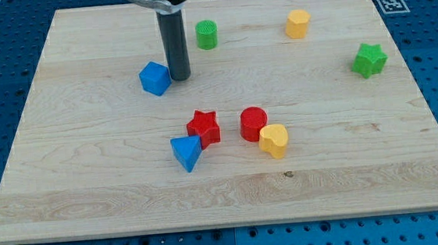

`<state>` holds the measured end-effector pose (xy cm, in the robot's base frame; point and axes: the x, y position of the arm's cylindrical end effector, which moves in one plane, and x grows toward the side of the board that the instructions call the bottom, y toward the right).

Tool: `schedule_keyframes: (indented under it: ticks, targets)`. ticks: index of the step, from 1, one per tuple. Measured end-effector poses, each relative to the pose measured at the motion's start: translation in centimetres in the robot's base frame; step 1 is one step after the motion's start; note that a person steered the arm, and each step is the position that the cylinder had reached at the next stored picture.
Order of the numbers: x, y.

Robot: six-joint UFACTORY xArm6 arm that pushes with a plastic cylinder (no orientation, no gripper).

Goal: Move the blue cube to the top left side of the red star

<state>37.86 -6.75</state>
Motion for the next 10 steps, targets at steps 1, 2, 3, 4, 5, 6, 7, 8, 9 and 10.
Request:
schedule_keyframes:
  ticks: [1,2,3,4,5,6,7,8,9,10]
  targets:
    - [-2.0,-3.4]
    - [-2.4,-8.0]
    - [-1.5,-9.2]
    - [0.1,-7.2]
    - [1.2,-2.7]
    - [2.7,0.2]
    - [5.4,0.6]
    - [6.4,0.6]
    - [5.9,-1.3]
    - [2.7,-2.3]
